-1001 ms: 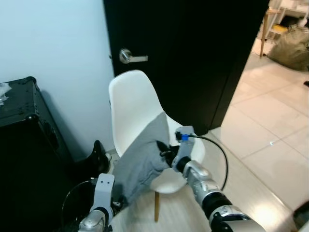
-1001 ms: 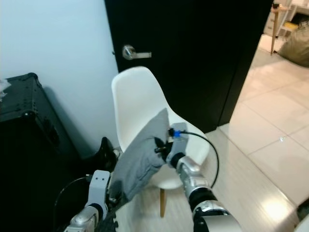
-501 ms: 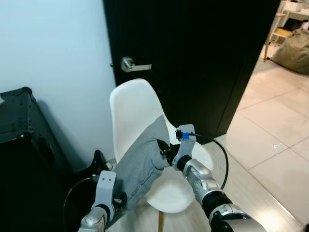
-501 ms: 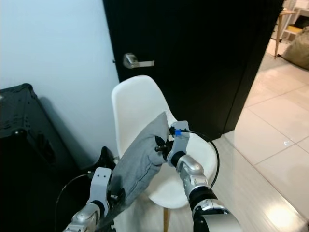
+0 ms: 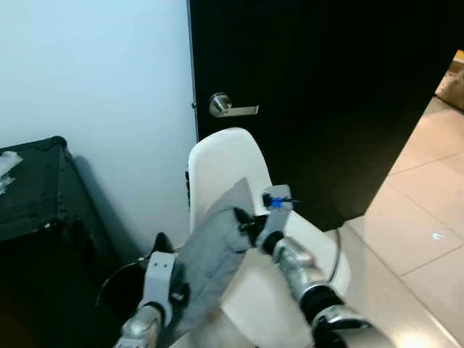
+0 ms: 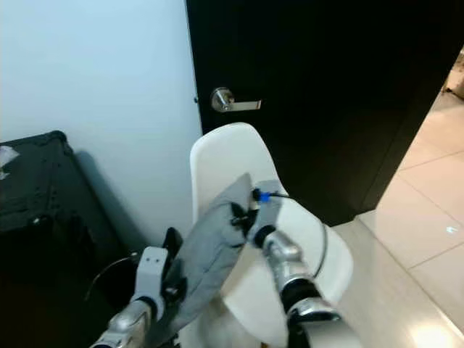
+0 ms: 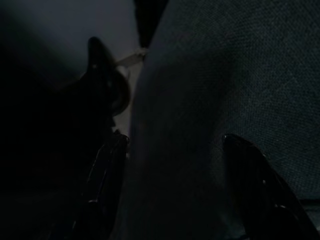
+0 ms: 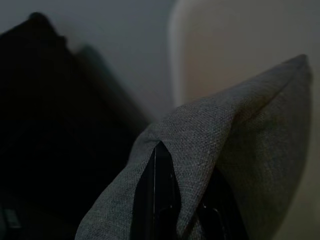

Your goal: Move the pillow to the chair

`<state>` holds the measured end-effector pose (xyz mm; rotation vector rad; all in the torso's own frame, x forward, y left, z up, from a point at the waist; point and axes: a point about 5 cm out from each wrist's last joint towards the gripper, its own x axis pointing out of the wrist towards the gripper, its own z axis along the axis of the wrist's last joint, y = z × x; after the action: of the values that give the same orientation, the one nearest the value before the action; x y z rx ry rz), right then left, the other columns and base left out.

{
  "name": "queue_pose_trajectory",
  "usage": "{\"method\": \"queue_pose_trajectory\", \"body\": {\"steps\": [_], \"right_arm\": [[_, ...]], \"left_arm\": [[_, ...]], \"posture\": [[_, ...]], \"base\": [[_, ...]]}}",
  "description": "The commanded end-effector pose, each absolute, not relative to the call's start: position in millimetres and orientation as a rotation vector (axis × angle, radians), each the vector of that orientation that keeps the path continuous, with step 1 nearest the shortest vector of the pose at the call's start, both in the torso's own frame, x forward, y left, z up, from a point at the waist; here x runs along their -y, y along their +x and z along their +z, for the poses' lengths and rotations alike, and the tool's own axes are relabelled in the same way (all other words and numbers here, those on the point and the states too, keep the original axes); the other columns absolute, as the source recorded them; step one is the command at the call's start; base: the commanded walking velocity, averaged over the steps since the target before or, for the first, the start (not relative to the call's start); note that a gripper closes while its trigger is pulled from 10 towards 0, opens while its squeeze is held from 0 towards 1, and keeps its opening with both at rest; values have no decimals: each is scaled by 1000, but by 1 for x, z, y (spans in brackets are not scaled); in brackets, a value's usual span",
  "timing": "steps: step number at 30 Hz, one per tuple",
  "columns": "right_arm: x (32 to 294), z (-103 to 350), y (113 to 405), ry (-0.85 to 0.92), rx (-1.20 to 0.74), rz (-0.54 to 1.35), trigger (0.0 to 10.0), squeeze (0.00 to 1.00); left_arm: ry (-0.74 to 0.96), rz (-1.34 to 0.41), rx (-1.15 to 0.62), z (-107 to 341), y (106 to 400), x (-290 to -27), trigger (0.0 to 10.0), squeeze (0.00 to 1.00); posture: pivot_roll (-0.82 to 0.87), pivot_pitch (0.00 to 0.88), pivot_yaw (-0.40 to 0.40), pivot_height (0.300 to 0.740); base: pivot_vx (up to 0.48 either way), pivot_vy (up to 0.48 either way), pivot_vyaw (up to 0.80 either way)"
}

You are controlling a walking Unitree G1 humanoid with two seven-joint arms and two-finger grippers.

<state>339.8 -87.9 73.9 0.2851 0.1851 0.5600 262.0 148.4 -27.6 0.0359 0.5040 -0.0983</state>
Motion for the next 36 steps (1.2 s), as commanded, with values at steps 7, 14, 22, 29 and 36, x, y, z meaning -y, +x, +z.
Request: {"method": "queue_pose_trajectory", "body": {"steps": [7,14,22,29,36], "right_arm": [[90,88,345,280,-104,567,10000,0],[91,88,346,270,-107,564,10000,0],[91,86,347,254,-138,543,10000,0],[91,86,347,250,-141,553,10000,0],[89,84,345,247,-148,560,10000,0]], "left_arm": [[41,-110,-524,-31,258,-144,10000,0],[39,-110,-523,-31,259,-142,10000,0],[25,-83,-523,-29,262,-145,10000,0],[38,-110,-524,-30,260,-142,10000,0],[51,-132,-524,-31,259,-137,10000,0]], "posture": [[53,0,-7,740],[51,0,-11,740],[50,0,-17,740],[47,0,-19,740],[45,0,-17,740]], "base": [[0,-480,769],[0,-436,771],[0,0,198],[0,-120,0],[0,-471,0]]}}
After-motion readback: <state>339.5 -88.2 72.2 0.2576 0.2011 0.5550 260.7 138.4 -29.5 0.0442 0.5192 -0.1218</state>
